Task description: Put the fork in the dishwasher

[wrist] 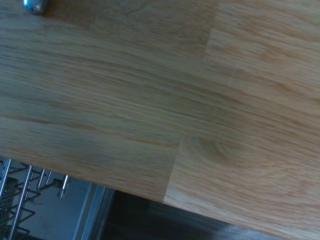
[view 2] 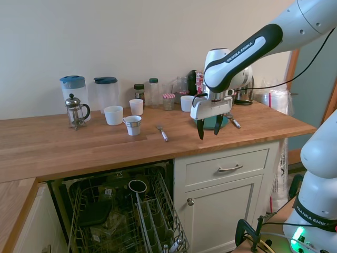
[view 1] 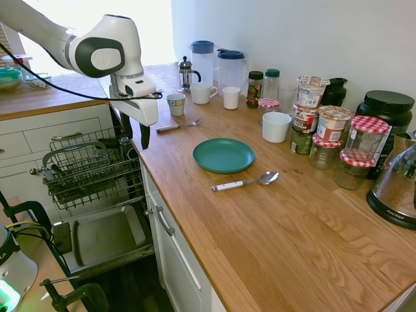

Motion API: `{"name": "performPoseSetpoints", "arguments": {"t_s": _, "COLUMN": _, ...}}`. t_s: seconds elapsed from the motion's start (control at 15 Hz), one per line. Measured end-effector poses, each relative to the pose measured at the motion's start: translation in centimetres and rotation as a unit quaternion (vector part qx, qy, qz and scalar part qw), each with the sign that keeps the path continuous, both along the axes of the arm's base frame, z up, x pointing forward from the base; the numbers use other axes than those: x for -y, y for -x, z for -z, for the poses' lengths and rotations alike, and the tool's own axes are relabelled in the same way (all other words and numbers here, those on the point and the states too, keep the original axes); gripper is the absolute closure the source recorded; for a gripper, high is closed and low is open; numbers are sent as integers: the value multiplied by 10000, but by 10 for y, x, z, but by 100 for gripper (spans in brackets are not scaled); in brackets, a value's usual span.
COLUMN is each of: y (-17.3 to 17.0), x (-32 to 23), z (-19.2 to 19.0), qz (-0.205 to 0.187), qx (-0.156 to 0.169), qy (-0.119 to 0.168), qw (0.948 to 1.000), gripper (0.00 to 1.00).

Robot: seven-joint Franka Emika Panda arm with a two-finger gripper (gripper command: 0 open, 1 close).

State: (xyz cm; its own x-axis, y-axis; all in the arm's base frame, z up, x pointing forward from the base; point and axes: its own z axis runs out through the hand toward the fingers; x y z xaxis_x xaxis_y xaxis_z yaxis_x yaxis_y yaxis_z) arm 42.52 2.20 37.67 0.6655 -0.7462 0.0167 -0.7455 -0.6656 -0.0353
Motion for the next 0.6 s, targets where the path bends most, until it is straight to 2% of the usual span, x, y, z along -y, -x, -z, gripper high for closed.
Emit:
{"name": "performPoseSetpoints", "arguments": {"t_s": 0.13, "y": 0, "x": 0, "z": 0, "qz": -19, "qx": 7, "qy": 19, "qw": 10000, "gripper": 0}}
{"name": "performPoseSetpoints", "arguments": {"t_s": 0.33, "y": -10, "x": -3, "z": -7, "qz": 70, "qx": 243, "qy": -111, "qw": 9996, "gripper": 0}}
{"name": "performPoseSetpoints", "arguments": {"t_s": 0.6, "y": -46, "x": -19, "z": -1, "qz": 196, "qx": 451, "qy": -229, "qw": 9985, "gripper": 0}}
